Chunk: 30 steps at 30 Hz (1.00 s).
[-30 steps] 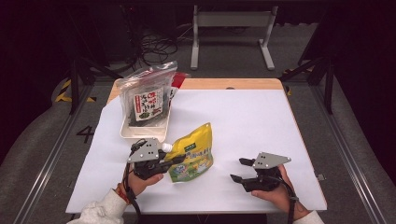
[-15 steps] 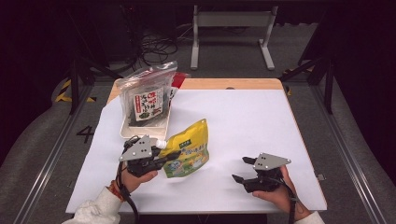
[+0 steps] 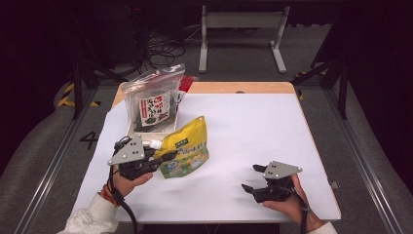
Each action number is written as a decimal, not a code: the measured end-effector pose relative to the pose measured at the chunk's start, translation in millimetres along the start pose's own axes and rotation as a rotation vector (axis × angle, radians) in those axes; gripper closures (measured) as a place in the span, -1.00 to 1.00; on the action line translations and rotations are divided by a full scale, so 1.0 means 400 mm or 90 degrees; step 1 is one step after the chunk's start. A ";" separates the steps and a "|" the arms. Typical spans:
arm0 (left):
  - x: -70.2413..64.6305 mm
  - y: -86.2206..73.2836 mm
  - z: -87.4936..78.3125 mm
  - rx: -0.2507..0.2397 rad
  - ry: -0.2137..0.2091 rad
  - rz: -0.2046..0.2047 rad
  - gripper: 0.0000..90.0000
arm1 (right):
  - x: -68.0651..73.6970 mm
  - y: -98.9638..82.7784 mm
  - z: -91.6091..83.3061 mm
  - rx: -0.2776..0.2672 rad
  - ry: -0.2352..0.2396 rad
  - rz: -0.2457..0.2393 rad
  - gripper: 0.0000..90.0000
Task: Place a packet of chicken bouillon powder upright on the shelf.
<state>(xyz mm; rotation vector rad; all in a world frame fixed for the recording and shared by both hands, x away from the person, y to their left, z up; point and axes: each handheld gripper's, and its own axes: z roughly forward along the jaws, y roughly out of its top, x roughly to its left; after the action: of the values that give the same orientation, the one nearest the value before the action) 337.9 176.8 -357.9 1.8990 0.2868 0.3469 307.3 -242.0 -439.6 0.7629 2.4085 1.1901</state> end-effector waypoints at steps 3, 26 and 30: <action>0.006 0.007 -0.018 0.002 0.011 0.014 0.90 | 0.001 -0.001 0.002 0.003 0.000 0.000 -0.48; 0.139 0.036 -0.174 -0.004 0.070 0.036 0.90 | 0.005 -0.010 0.027 0.024 0.015 0.014 -0.48; 0.177 0.043 -0.180 0.016 0.080 0.044 0.90 | 0.006 -0.012 0.033 0.029 0.017 0.012 -0.49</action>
<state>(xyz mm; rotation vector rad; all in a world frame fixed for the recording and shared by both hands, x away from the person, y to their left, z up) 377.2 258.9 -310.9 1.9186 0.3108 0.5118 310.7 -234.6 -451.2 0.7903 2.4633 1.1644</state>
